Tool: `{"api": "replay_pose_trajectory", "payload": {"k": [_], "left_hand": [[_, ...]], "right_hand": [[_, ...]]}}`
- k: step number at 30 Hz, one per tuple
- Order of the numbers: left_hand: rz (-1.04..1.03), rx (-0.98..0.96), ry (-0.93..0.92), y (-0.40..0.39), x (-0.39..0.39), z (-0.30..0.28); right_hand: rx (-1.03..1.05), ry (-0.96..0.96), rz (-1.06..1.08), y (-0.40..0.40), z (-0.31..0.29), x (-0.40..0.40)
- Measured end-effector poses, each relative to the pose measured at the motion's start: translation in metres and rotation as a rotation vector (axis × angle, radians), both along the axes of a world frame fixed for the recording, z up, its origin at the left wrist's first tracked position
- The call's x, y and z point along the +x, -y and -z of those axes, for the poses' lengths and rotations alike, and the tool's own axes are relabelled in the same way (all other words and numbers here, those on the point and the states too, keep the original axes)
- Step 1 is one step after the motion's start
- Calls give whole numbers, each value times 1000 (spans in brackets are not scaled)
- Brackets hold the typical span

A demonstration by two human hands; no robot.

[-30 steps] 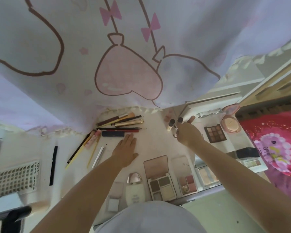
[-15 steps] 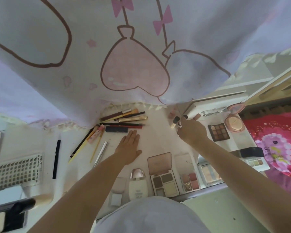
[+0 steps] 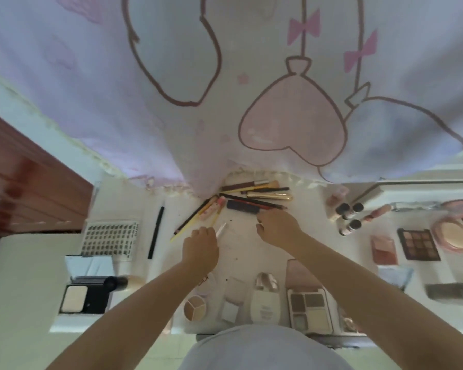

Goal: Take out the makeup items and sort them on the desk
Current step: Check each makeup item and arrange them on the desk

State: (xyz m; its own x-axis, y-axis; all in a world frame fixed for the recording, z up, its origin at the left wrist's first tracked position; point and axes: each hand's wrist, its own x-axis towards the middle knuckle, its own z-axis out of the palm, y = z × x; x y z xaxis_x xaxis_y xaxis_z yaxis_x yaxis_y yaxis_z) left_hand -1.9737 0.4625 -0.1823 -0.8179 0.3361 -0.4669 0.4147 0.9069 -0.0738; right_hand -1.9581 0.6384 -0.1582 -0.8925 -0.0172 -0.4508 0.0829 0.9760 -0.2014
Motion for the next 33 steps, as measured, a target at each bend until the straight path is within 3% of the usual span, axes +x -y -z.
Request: {"api": "replay_pose_trajectory", "payload": {"k": [5, 9, 14, 16, 19, 21, 23, 24, 25, 27, 28, 30, 33], "left_hand": [[-7, -38, 108, 14, -8, 8], [-8, 54, 119, 18, -12, 11], [17, 348, 126, 12, -12, 1], [45, 432, 113, 6, -14, -13], [168, 356, 2, -2, -16, -41], [239, 264, -247, -10, -14, -63], [232, 333, -382, -19, -10, -92], [206, 424, -311, -22, -9, -101], [124, 574, -125, -24, -10, -111], [-165, 905, 418, -27, -10, -129], [-247, 1017, 560, -28, -11, -142], [-183, 1054, 545, -26, -15, -154], [85, 877, 241, -21, -15, -166]], "right_hand": [[-66, 155, -65, 22, 26, -12], [-108, 131, -16, 25, 32, -11], [-464, 217, 341, 20, 21, -9], [-501, 212, 416, 21, 14, -11], [-629, 9, 563, 19, -6, -15], [-766, -132, 650, 15, -29, -17], [-897, -242, 711, 11, -56, -15], [-918, -323, 702, 9, -69, -13], [-916, -421, 658, 7, -83, -9], [-902, -600, 490, 0, -107, 3], [-881, -654, 380, -3, -119, 9], [-815, -643, 186, -12, -139, 20], [-783, -464, 91, -27, -155, 29]]}}
